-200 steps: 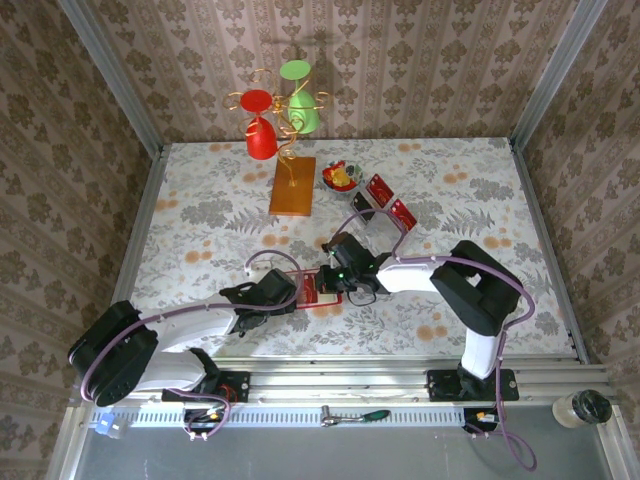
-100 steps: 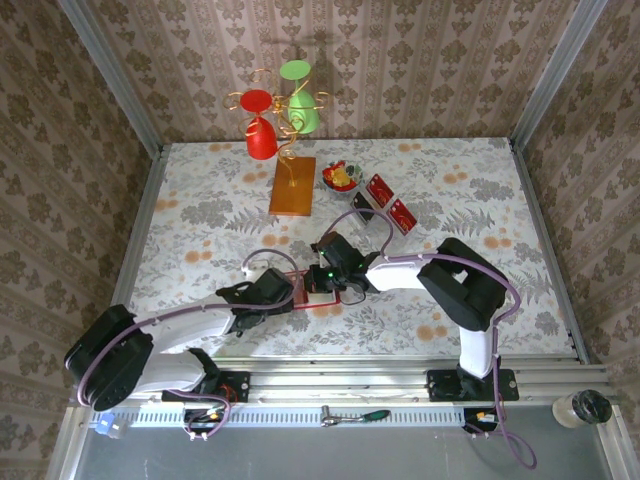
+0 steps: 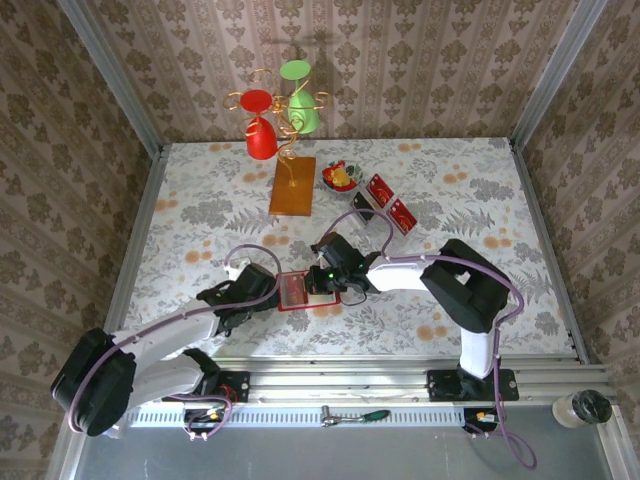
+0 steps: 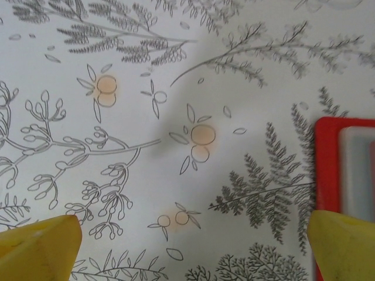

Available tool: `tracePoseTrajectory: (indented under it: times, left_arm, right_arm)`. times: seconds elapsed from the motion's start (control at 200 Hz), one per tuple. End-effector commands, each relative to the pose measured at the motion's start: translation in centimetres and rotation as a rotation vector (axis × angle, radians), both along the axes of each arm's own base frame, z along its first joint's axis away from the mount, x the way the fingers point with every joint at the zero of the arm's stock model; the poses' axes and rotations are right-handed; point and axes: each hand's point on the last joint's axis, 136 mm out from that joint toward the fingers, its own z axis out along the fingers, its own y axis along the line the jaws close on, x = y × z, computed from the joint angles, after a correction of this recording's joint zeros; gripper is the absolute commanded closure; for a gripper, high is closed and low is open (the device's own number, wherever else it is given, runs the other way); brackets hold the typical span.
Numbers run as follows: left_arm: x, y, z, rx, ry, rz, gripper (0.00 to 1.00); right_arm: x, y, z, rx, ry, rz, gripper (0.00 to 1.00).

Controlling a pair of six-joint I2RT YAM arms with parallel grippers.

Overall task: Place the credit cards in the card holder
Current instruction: Insert the credit card into the card slot.

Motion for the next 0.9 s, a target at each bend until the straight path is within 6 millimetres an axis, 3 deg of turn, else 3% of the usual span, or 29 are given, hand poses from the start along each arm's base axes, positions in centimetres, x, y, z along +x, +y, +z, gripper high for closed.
tracePoseTrajectory:
  times: [0.0, 0.225, 0.69, 0.895]
  left_arm:
    - [-0.7, 0.3, -1.1, 0.027, 0.044, -0.018, 0.00]
    - [-0.5, -0.1, -1.7, 0.030, 0.062, -0.029, 0.00]
    - [-0.2, -0.6, -2.0, 0.034, 0.070, -0.050, 0.00]
    - [0.0, -1.0, -2.1, 0.025, 0.071, -0.056, 0.00]
  right_arm:
    - [-0.5, 0.0, 1.7, -0.003, -0.027, 0.025, 0.97]
    - [-0.9, 0.1, 2.1, -0.006, -0.032, 0.040, 0.97]
    - [-1.4, 1.3, -0.5, -0.047, 0.007, 0.069, 0.98]
    - [-1.7, 2.2, -0.7, -0.043, 0.018, 0.083, 0.98]
